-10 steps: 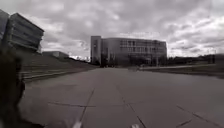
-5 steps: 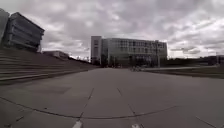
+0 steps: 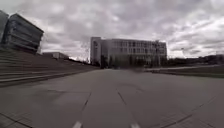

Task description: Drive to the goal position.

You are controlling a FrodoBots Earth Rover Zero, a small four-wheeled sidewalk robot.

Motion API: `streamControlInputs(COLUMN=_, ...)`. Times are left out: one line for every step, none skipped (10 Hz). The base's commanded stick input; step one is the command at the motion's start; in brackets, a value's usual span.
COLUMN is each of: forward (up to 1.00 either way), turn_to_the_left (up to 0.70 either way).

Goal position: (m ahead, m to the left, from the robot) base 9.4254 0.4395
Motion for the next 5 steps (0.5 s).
streamControlInputs(forward=0.7, turn_to_the_left=0.0)
streamControlInputs(forward=0.7, turn_to_the_left=0.0)
streamControlInputs(forward=0.7, turn_to_the_left=0.0)
streamControlInputs(forward=0.7, turn_to_the_left=0.12)
streamControlInputs(forward=0.7, turn_to_the_left=0.3)
